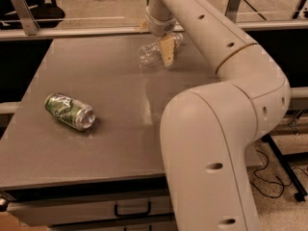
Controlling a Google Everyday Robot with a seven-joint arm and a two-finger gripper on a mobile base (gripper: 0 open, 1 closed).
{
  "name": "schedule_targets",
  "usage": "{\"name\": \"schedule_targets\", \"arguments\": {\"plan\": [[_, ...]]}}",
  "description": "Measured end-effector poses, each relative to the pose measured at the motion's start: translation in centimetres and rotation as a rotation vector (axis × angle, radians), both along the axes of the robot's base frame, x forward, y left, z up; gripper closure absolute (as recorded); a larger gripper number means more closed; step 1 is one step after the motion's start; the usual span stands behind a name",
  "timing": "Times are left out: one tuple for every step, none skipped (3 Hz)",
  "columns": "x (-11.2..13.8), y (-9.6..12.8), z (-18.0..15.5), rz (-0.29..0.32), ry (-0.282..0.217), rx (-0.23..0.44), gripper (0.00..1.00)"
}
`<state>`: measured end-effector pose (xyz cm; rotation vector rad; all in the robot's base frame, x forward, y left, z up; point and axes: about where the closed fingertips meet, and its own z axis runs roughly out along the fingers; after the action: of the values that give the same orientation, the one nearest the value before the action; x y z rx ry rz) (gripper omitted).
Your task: Pick water bottle
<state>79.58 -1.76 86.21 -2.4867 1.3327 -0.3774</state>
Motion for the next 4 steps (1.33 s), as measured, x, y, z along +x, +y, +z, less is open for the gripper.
{"name": "schedule_targets", "arguments": {"plan": [[-0.1, 0.6, -0.3, 0.022, 0.021, -0.007, 0.39], [-0.8, 1.2, -0.1, 0.051, 0.041, 0.003, 0.62], [-2.5, 2.2, 0.9, 0.1, 0.064, 0.043, 0.85], [-5.8, 3.1, 4.1, 0.151, 0.077, 0.19, 1.0]]}}
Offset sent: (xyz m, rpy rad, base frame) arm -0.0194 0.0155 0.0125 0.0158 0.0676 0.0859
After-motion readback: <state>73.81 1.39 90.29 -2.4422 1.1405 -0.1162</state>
